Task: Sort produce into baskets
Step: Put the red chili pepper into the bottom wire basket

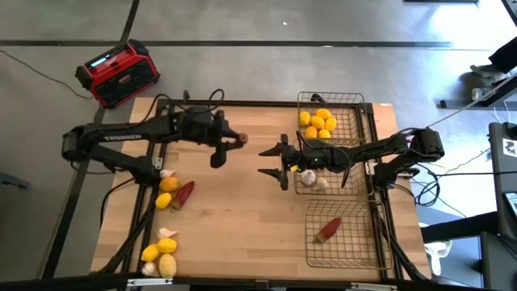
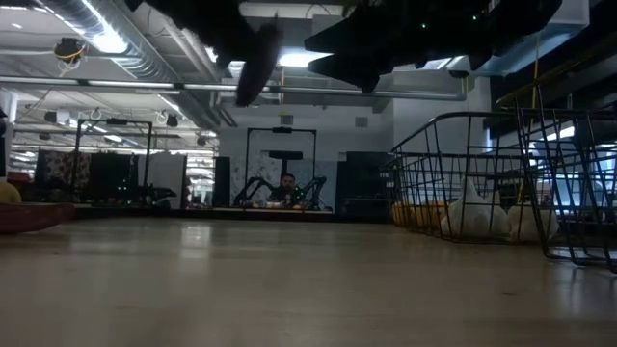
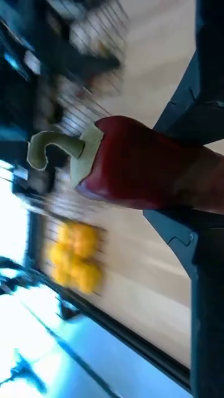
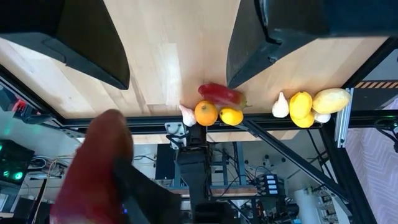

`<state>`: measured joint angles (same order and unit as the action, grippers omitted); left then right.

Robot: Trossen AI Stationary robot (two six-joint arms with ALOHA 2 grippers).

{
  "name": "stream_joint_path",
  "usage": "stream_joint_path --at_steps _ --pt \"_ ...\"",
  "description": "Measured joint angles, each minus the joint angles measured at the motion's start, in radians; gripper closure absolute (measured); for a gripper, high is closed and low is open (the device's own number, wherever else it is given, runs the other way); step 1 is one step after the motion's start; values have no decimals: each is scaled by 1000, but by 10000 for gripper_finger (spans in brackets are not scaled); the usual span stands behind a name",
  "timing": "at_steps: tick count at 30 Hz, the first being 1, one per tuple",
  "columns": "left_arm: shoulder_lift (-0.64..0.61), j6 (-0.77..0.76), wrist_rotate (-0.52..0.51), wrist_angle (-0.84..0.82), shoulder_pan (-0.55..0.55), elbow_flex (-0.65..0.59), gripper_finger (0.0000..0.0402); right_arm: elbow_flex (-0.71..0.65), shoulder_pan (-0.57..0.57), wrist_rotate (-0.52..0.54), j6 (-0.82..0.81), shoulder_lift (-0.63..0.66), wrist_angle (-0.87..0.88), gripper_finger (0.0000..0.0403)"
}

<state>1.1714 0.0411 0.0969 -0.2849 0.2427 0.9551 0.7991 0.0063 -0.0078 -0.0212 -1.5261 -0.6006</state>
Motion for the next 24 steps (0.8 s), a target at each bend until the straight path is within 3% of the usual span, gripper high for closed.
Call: stream_joint_path --at_steps 11,24 --pt "96 -20 7 254 -119 -7 265 0 0 69 0 0 -2 139" --pt "222 -59 6 446 -149 -8 265 0 0 69 0 0 -5 139"
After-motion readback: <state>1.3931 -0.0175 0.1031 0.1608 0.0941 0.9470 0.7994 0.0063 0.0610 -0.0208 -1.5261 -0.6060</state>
